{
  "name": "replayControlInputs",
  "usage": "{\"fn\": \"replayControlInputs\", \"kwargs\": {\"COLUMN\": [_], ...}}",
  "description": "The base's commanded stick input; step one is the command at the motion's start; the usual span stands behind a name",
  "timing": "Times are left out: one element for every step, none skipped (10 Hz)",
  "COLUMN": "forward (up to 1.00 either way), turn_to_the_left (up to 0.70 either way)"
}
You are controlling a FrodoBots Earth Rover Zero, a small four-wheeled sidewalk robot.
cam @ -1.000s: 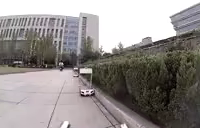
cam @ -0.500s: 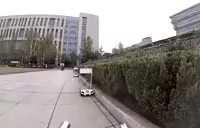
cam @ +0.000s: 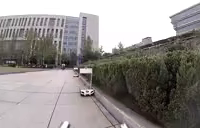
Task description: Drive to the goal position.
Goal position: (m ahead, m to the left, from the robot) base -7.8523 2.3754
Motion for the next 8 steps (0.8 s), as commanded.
{"fn": "replayControlInputs", "kwargs": {"forward": [0.04,0.04,0.0,0.01,0.03,0.01,0.0,0.0], "turn_to_the_left": [0.0,0.0,0.0,0.0,0.0,0.0,0.0,0.0]}}
